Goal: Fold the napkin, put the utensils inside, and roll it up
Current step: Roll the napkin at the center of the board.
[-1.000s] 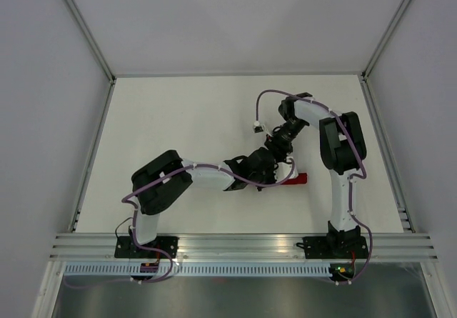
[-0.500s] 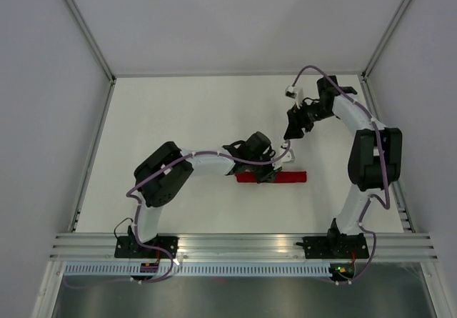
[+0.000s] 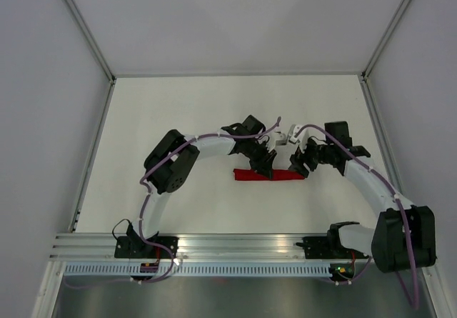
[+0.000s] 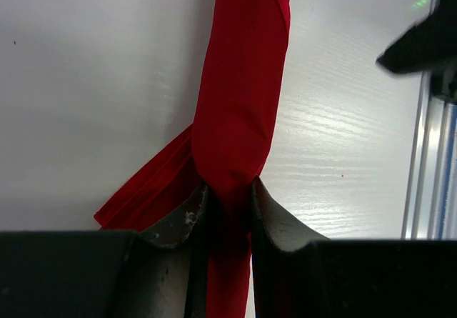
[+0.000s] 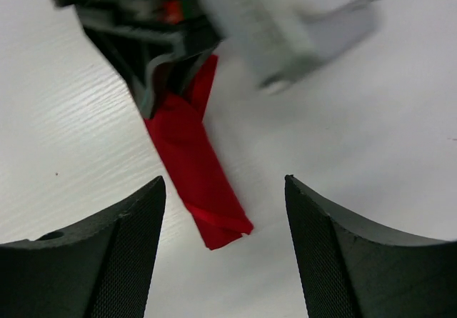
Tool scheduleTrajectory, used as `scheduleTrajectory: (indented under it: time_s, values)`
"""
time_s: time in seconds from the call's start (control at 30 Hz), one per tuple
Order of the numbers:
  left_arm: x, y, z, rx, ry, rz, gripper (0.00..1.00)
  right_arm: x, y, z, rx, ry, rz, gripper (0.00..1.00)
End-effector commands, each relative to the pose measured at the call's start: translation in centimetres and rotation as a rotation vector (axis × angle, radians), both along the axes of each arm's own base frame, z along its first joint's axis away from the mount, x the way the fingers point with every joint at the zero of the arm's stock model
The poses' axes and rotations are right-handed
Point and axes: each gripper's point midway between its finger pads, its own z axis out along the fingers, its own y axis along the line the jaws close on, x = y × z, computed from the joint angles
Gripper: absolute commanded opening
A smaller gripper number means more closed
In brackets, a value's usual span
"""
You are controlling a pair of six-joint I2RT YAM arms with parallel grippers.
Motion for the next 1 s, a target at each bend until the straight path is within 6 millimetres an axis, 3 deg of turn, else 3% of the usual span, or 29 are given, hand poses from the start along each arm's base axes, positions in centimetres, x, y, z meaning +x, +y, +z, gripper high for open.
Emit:
scheduleTrajectory:
  time_s: [0.0, 0.03, 0.2, 0.53, 0.7, 0.87, 0.97]
  values:
    - [-2.5, 3.1, -3.6, 0.149, 0.233, 0.028, 0.16, 0.8, 0.8, 0.0, -0.106, -0.25, 0.047, 0.74]
    - [-2.4, 2.8, -3.1, 0.136, 0.249, 0.028, 0.16, 0.7, 2.1, 0.0, -0.118, -0.296, 0.082, 0.75]
    - [-1.8, 2.7, -3.3, 0.138, 0.31, 0.05, 0.17, -0.9, 4.2, -3.5, -0.209, -0.292, 0.156, 0.75]
    - [-1.7, 2.4, -3.2, 0.137, 0.359, 0.052, 0.17, -2.5, 6.2, -7.6, -0.358, -0.322, 0.242, 0.73]
    - [-2.0, 2.4, -2.8, 0.13, 0.37, 0.04, 0.22, -2.6, 5.9, -9.2, -0.415, -0.298, 0.261, 0.6]
    - [-1.6, 2.4, -1.8, 0.119, 0.347, 0.044, 0.38, -3.2, 5.5, -9.8, -0.441, -0.251, 0.282, 0.34]
    - [-0.6, 2.2, -0.5, 0.104, 0.308, 0.065, 0.45, -3.7, 5.3, -10.2, -0.464, -0.194, 0.298, 0.27]
